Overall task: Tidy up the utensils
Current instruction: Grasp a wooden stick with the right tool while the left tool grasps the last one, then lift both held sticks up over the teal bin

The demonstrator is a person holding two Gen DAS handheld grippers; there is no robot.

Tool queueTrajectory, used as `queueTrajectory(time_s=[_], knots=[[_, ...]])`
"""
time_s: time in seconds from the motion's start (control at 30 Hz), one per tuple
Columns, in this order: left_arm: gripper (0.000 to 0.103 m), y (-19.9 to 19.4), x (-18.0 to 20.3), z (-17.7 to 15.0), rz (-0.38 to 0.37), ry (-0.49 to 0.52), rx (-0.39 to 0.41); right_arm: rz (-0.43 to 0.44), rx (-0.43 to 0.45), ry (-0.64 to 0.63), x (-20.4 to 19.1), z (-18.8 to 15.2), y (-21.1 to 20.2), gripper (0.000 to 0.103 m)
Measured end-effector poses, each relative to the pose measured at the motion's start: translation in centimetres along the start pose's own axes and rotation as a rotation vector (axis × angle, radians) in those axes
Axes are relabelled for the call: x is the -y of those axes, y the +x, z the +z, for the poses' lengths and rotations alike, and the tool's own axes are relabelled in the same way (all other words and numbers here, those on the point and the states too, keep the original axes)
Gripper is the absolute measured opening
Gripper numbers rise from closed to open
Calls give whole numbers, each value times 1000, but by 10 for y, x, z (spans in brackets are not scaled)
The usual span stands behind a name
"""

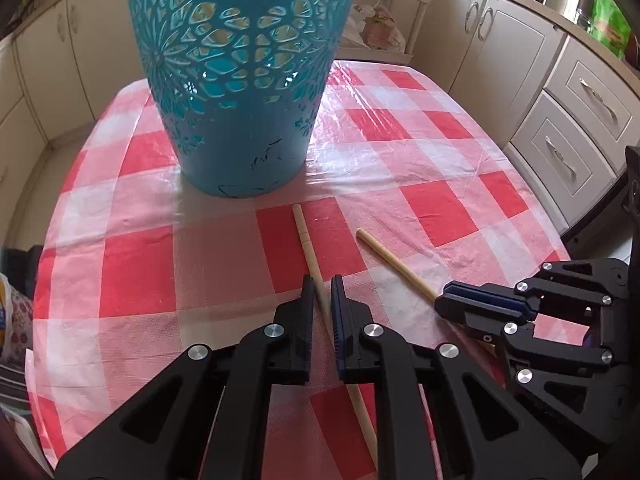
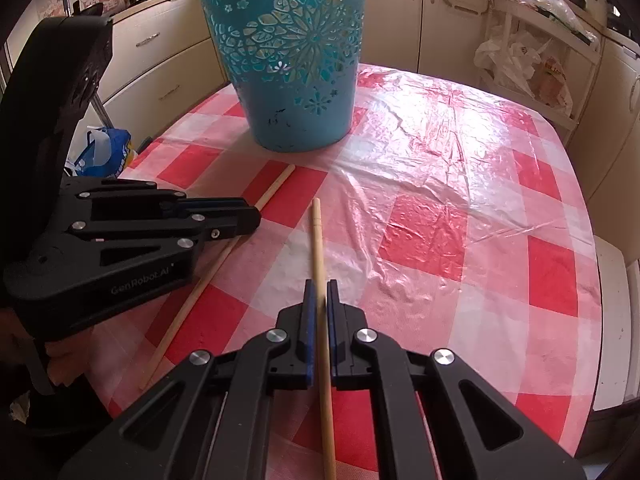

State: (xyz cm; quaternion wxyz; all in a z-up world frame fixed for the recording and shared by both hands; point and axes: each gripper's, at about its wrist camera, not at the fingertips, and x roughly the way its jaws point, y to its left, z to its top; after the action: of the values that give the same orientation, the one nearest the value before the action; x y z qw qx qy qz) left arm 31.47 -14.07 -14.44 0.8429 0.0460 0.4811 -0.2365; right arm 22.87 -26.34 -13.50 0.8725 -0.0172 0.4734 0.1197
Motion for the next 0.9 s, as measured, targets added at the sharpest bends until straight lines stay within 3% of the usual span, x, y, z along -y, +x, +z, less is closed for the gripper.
queueTrajectory(time_s=[0.2, 0.27, 0.33, 0.47, 0.6, 0.73, 0.9], knots=[[8, 2, 15, 2, 76, 110, -10, -8, 3, -35, -3, -2, 3, 6], [5, -2, 16, 1, 56, 113, 1, -2, 21, -2, 0, -3, 1, 6], [5, -17, 14, 0, 40, 105, 74, 30, 69, 60, 6, -5, -7, 6], [5, -74, 6, -1, -52, 91, 347, 115, 286, 225, 26, -5, -36, 6], [5, -127, -3, 7, -27, 61, 586, 167, 478, 314, 32, -4, -56, 6], [5, -165, -22, 31, 18, -14, 758, 177, 536, 369, 35, -3, -53, 6], [5, -188, -43, 69, 51, -97, 891, 212, 492, 469, 52, -5, -37, 6]])
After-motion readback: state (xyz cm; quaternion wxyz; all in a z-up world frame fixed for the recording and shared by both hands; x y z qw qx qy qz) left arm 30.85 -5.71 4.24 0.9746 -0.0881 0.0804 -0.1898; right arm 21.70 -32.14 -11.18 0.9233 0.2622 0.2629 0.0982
